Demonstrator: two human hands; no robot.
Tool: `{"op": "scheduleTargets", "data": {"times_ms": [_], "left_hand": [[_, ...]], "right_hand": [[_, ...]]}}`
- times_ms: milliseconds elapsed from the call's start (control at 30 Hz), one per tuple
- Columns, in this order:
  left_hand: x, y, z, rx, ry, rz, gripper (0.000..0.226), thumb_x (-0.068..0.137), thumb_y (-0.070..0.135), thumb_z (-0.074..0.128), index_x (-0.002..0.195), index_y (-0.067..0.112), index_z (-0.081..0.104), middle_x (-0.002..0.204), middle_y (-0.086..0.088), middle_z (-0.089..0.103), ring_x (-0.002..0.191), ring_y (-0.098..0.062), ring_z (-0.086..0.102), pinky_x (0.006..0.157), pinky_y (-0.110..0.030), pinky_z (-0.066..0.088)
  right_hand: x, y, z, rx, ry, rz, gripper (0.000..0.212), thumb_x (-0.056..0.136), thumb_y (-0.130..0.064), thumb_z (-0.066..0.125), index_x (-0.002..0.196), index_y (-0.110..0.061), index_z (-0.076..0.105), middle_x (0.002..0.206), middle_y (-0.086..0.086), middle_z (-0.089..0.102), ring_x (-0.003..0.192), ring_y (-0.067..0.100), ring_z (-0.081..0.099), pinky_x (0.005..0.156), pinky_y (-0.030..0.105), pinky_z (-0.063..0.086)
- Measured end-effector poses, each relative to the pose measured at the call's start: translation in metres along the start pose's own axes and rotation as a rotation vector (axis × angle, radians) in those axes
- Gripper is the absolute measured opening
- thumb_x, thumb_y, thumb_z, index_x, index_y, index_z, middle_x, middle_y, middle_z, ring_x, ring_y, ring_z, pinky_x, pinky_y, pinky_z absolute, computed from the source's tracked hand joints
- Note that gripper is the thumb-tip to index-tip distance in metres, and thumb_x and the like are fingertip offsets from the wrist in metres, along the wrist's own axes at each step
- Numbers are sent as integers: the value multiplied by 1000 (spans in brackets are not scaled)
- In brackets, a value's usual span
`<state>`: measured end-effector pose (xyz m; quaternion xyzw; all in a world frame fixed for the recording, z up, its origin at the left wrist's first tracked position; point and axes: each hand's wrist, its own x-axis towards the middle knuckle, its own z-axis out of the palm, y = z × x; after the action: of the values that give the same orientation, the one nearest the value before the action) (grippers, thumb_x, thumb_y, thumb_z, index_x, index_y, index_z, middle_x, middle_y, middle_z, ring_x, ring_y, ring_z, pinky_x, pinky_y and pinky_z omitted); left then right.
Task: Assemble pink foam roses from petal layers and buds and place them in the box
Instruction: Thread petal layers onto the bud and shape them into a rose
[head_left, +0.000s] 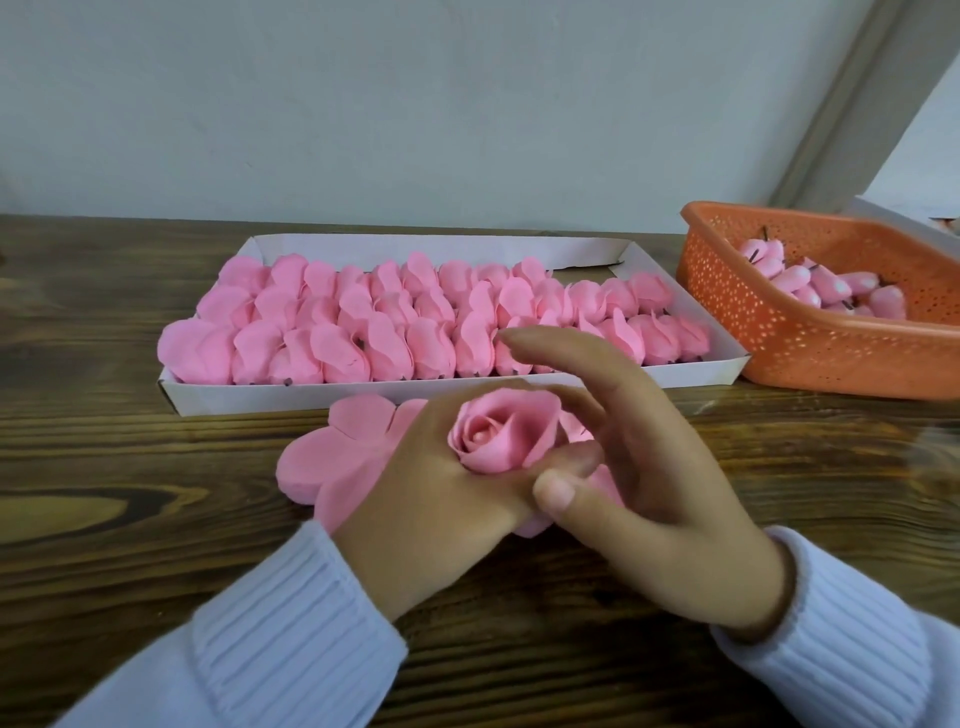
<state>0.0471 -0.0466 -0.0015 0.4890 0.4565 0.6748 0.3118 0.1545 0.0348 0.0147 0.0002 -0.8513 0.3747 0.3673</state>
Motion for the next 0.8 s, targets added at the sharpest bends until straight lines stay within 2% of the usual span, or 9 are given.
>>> {"op": "scheduleTargets", "data": {"times_ms": [100,133,200,300,367,467,533,667,800], "left_hand": [[12,5,-25,98,5,39,43,61,3,79,64,45,69,61,24,65,62,8,63,61,-6,47],[15,10,-19,73,-36,47,15,67,23,79,65,35,69,63,17,65,63,2,62,64,-13,50],[14,6,-17,66,-36,26,12,72,30,71,67,22,65,59,15,61,57,2,59,60,-13,48],[16,3,-24,-69,-54,22,12,73,29,70,70,18,65,56,15,61,52,6,58,54,-9,46],[16,2,-24,-78,-42,0,12,70,31,73,68,20,67,66,8,65,66,-7,66,63,-22,53],[15,1,-22,-79,-19,-34,18,68,31,75,72,16,66,59,-11,59,59,-31,65,58,-30,55],[14,2,-22,-68,-27,-46,16,66,33,76,68,20,67,73,-8,65,68,-40,66,55,-33,55],[15,4,-22,-93,-16,-48,11,65,32,74,62,25,66,95,12,68,89,-20,70,72,-36,57],[15,7,-22,-218,-11,-93,10,65,31,73,61,25,66,85,10,67,85,-13,66,70,-33,53]], "right_hand": [[-1,4,4,181,172,136,41,91,-24,54,130,-20,44,126,-2,58,122,18,54,96,31,46],[0,5,5,258,254,193,34,91,-19,51,125,-19,48,119,0,61,115,15,58,91,29,48],[2,9,3,401,367,318,25,88,-10,43,111,-13,55,101,3,65,97,14,64,81,25,50],[4,9,0,385,242,424,18,86,-6,44,95,-5,59,81,-1,66,78,11,63,71,23,49],[3,6,2,324,102,432,14,90,-8,46,88,-5,60,69,-2,64,64,7,58,62,19,47],[3,0,5,119,-36,340,25,93,-8,50,72,-20,56,57,-7,57,51,-2,52,55,8,39],[4,0,5,17,-62,283,30,91,-5,53,70,-27,53,57,-14,54,51,-4,52,56,6,36],[4,2,2,-69,-39,264,16,87,-12,61,75,-21,60,60,-11,58,56,0,53,58,11,38],[4,1,2,-40,-11,245,10,84,-13,66,79,-22,65,65,-15,62,63,-5,56,64,11,42]]}}
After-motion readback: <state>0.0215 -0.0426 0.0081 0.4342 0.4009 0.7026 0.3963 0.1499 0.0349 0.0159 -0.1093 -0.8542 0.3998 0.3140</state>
